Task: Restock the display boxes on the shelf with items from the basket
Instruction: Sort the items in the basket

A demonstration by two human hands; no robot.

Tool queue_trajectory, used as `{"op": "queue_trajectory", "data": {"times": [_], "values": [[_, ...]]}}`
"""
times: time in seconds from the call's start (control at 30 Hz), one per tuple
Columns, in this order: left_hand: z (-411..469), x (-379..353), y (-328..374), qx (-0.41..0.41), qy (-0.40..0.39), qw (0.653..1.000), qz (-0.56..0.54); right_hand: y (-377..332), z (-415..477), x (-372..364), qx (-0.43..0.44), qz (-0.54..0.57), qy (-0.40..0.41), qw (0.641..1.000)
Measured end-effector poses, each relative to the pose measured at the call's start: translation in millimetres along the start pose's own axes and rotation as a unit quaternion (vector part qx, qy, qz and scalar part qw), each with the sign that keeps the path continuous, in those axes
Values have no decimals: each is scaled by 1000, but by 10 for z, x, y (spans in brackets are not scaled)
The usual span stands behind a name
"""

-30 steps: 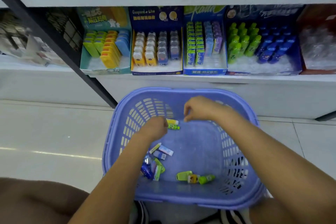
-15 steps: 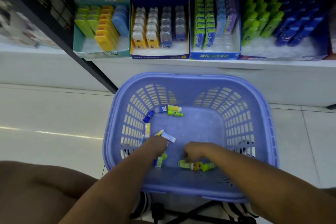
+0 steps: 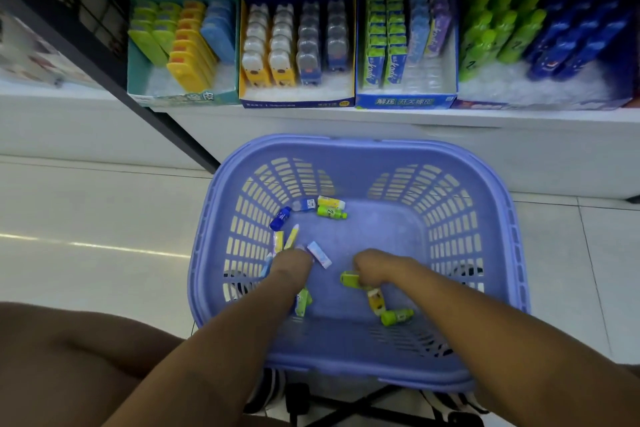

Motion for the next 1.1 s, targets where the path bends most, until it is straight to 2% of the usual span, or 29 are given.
{"op": "queue_trajectory", "data": {"times": [0.17,0.33,0.47,0.57,0.7,0.83,0.9,0.93,1.0,1.1], "values": [[13,-43,-38,37,-36,997,-50,42,-39,172,-9,6,17,1000],[5,-149,52,30,-59,997,39,70,-107,332,1,33,56,998],[-3,-142,57,15,-50,997,52,123,-204,510,-8,45,66,997],[5,-65,55,-8,-60,998,-17,167,-267,643,-16,94,61,994],[-40,-7,87,-47,-69,979,-187,226,-400,765,-20,229,67,971],[-125,293,102,-44,-89,928,-358,271,-647,973,-10,326,5,945],[-189,555,113,-61,-100,900,-421,288,-807,1147,5,355,4,935],[-228,688,108,-66,-99,871,-476,292,-895,1248,17,358,16,933],[-337,950,72,-81,-106,785,-604,273,-1061,1465,46,354,63,932],[-527,1320,-69,-123,-104,688,-707,154,-1329,1774,108,343,152,921]]}}
Point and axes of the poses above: each hand's wrist, its own z-axis towards the middle knuckle, its own x-axis out of the back of the hand, y = z × x, the point moved 1 cm from there along z, towards the middle knuckle, and after that the axes turned 5 degrees about x, right-handed, at the moved point
